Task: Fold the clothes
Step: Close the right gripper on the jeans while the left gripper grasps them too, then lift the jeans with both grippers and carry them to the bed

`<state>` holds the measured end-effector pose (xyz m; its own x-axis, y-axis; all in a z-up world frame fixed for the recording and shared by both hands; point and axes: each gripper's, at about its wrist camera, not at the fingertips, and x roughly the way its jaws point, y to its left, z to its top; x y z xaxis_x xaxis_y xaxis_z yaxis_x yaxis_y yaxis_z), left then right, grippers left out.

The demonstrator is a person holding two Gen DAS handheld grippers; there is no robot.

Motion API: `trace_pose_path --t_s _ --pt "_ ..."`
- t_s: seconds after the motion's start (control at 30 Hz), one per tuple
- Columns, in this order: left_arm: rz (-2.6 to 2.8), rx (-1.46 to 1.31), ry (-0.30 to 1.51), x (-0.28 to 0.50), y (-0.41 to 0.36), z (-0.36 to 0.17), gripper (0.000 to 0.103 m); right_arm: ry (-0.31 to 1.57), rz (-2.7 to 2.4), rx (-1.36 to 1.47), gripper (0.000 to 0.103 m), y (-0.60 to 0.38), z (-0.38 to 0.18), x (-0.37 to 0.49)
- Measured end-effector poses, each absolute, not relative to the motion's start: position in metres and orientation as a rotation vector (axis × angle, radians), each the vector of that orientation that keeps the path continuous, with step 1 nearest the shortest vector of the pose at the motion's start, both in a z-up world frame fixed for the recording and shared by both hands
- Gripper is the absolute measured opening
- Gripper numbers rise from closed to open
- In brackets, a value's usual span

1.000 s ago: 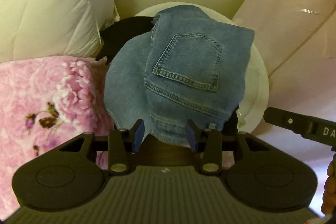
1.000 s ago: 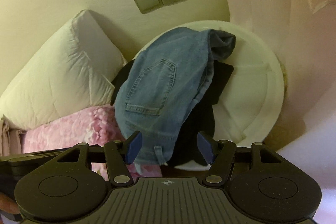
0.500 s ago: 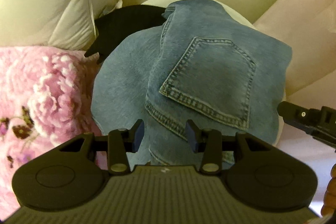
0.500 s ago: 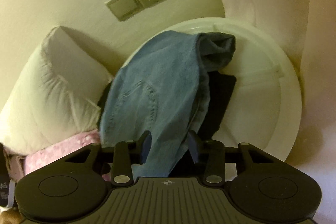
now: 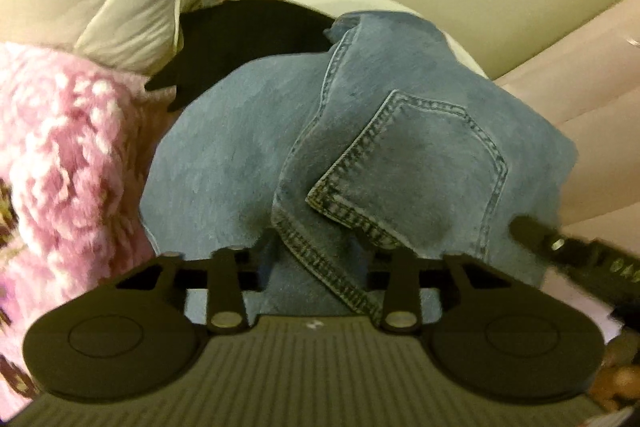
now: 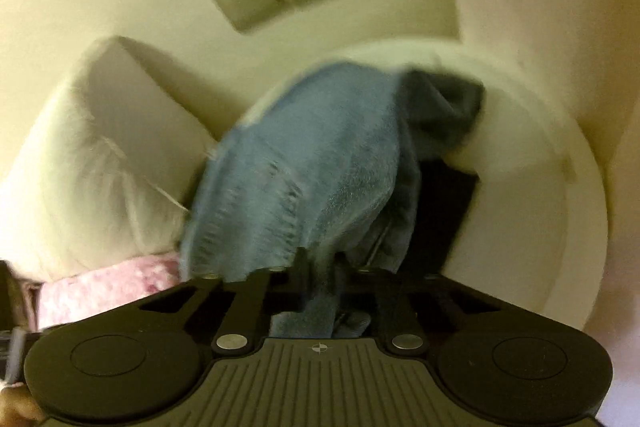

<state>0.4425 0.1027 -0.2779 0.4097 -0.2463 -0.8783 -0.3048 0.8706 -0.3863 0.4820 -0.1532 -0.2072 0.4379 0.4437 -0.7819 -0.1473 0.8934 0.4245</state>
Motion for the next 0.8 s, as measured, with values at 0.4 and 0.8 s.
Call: trace_pose_path --t_s 0.4,0.8 --pt "-0.015 -0.629 0.941 0.415 0.130 -0.190 0.007 0.760 0.644 0.413 0.005 -0.107 -0.089 0.467" --pt "-0.063 -0.639 0.539 0.330 0.174 -0.036 0.007 0.422 0.937 0.544 0.004 -0.064 0.053 0.418"
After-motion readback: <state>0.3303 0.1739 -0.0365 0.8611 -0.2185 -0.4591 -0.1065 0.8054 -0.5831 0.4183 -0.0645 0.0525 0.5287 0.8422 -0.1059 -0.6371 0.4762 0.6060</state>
